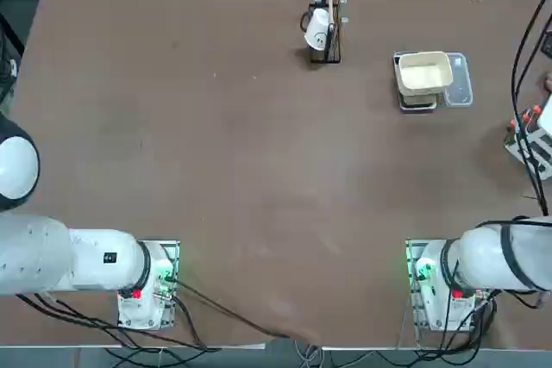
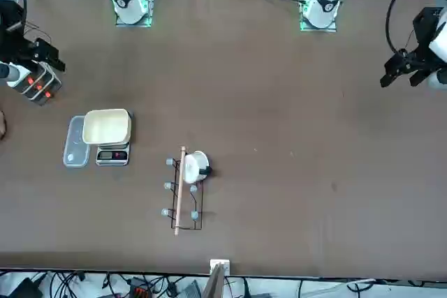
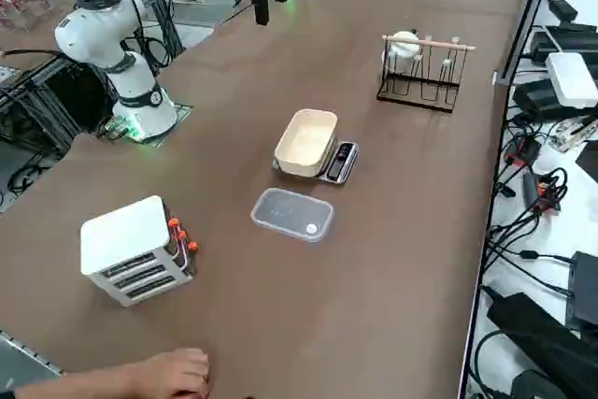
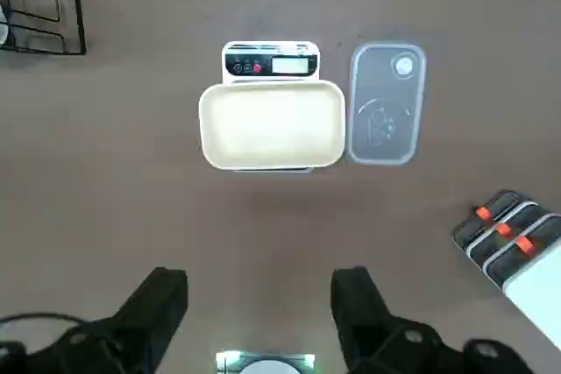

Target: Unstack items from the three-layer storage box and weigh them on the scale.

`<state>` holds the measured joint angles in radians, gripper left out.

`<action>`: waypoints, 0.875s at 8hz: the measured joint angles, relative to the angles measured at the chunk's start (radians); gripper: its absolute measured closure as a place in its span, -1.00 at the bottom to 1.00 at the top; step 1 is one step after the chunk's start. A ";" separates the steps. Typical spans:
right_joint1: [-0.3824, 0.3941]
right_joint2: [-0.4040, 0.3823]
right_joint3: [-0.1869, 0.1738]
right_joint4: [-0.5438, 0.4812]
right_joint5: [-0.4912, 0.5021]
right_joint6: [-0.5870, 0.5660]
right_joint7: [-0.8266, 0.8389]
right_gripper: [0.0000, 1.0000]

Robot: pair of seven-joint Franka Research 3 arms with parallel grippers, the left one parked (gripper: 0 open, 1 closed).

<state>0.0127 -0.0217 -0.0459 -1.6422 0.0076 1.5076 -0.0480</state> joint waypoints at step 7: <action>0.000 0.090 0.000 0.011 -0.046 0.008 -0.005 -1.00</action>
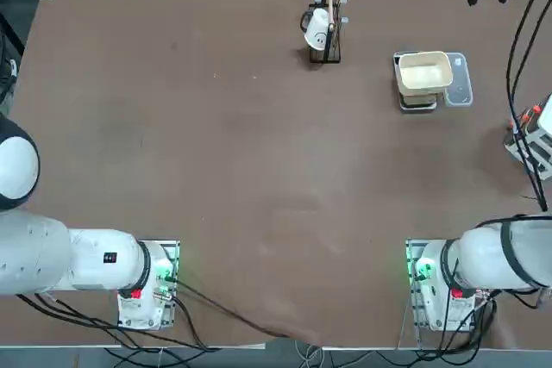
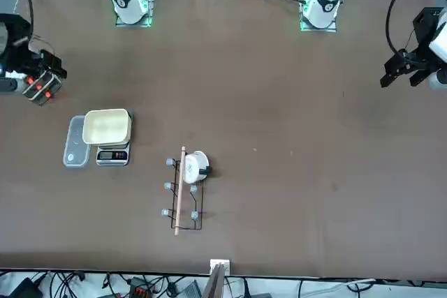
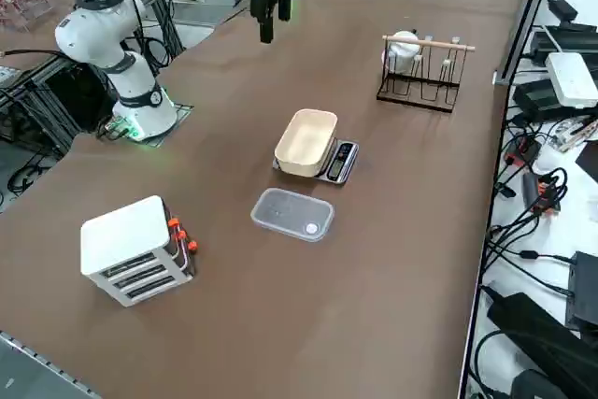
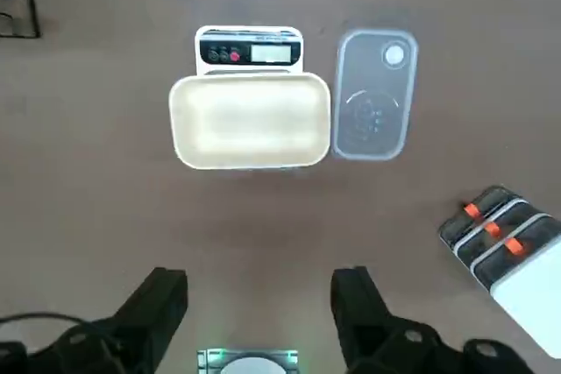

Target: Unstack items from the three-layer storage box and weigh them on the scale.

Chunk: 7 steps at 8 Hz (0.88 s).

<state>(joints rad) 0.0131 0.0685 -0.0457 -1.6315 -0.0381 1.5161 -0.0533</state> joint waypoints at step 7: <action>-0.329 0.084 -0.023 -0.245 -0.134 0.273 -0.842 -1.00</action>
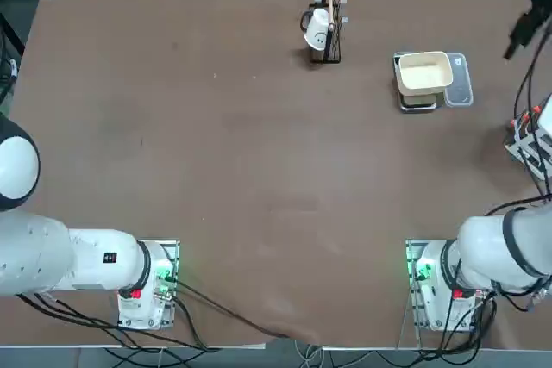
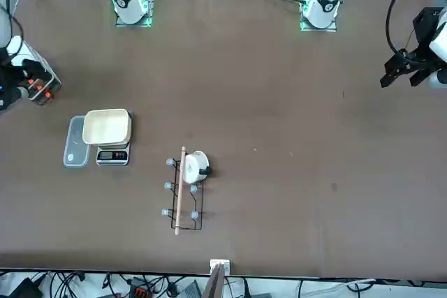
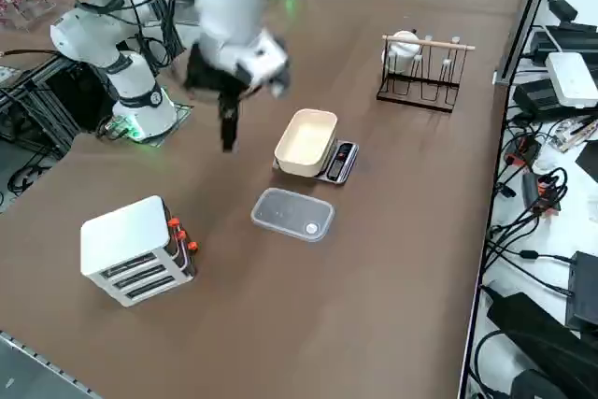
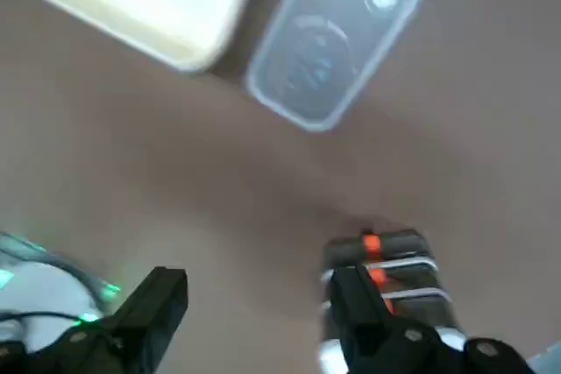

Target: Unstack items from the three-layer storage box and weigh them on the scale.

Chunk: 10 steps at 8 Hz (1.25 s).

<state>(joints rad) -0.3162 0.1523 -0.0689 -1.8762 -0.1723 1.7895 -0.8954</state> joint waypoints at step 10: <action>-0.182 0.023 0.010 -0.307 -0.257 0.442 -0.071 -0.28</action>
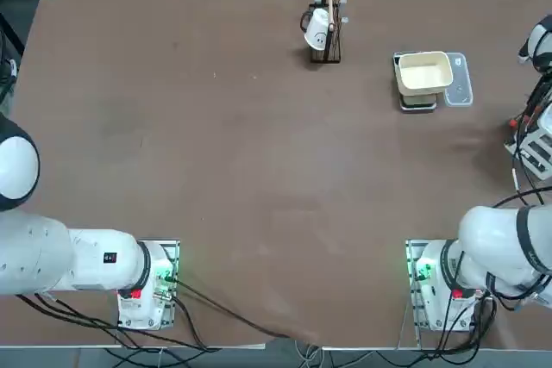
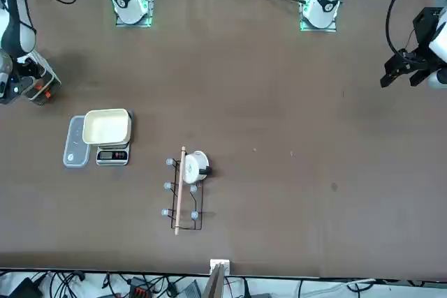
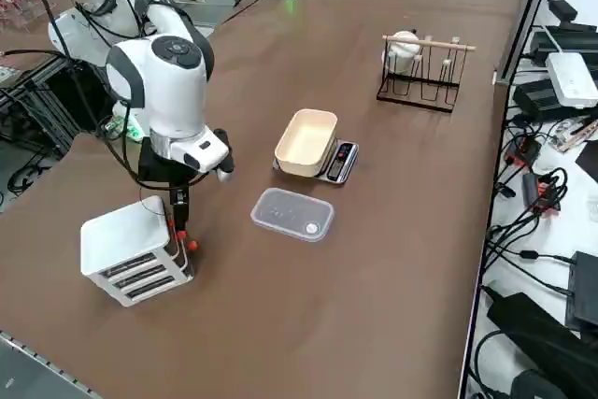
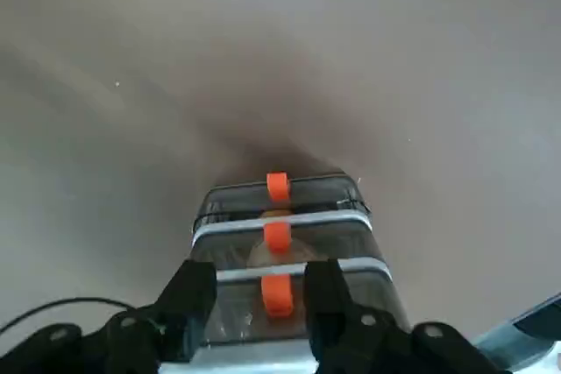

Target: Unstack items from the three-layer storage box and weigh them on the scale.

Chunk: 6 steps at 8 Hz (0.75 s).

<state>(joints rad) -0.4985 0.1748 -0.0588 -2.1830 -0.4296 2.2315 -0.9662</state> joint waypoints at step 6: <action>-0.020 0.025 -0.001 0.000 -0.001 0.036 -0.010 -0.22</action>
<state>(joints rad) -0.5186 0.2003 -0.0597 -2.1832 -0.4307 2.2680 -0.9765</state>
